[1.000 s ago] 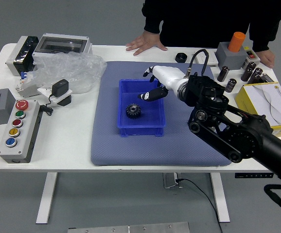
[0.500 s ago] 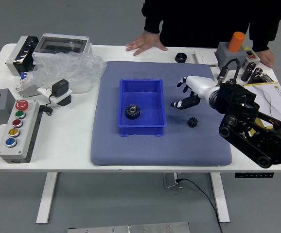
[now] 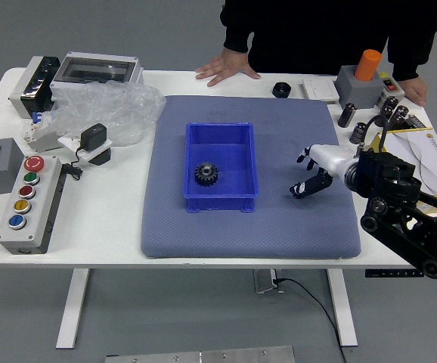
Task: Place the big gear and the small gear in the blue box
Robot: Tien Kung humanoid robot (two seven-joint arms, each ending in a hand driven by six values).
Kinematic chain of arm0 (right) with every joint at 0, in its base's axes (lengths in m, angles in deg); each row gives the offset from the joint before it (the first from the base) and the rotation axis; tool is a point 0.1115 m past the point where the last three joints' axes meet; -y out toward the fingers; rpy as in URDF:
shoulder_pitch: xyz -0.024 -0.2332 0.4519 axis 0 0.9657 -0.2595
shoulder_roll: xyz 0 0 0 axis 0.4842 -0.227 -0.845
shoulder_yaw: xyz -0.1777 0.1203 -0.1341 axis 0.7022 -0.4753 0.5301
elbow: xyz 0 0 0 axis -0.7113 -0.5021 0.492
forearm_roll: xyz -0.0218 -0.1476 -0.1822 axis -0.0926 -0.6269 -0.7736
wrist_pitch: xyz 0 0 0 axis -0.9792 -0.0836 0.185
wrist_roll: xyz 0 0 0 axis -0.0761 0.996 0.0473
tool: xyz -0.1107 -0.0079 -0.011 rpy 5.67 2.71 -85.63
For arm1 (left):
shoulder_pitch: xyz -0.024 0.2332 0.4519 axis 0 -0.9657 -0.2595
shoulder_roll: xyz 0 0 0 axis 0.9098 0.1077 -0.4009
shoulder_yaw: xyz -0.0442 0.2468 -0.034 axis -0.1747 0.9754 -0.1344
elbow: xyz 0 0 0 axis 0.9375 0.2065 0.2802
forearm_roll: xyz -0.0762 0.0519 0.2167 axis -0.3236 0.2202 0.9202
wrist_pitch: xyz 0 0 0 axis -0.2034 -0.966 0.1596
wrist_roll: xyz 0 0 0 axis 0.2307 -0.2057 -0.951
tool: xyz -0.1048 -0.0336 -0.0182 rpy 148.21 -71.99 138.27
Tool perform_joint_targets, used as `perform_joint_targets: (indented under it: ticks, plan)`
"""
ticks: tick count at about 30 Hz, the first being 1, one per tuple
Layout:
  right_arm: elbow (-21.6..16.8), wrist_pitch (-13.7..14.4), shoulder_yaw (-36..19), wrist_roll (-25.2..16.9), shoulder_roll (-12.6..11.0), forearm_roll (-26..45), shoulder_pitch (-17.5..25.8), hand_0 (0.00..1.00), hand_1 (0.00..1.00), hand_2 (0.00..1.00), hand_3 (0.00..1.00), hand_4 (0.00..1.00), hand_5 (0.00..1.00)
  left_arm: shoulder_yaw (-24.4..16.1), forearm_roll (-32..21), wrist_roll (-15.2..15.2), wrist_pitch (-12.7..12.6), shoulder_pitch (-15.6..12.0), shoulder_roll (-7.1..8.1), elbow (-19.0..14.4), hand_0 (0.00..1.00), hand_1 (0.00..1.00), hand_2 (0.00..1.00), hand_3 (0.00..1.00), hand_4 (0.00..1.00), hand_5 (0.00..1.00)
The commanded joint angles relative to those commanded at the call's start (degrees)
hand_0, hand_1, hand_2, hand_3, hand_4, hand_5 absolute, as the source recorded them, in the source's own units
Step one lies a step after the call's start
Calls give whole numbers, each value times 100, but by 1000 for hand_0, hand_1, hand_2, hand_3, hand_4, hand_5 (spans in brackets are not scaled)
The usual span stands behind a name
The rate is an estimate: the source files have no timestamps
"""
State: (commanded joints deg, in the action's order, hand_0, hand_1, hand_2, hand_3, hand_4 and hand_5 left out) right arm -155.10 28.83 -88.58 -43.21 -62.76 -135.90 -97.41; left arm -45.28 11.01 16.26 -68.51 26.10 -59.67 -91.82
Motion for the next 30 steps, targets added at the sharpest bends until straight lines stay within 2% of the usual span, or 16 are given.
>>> perform_joint_targets:
  ticks: [19,21,30]
  plan:
    - [6,98,332,60,219,-156,19,636,572,653,701,771,365,1,10,-3,2,1,-7,0,843,806,813,850,724,275]
    - [6,112,351,59,236,-174,19,625,559,625,680,760,357,2,10,-3,2,4,-10,0,842,806,812,850,725,274]
    - [7,242,436,-45,231,-354,45,608,551,613,666,739,349,12,-5,-4,0,8,-15,0,842,806,812,849,726,274]
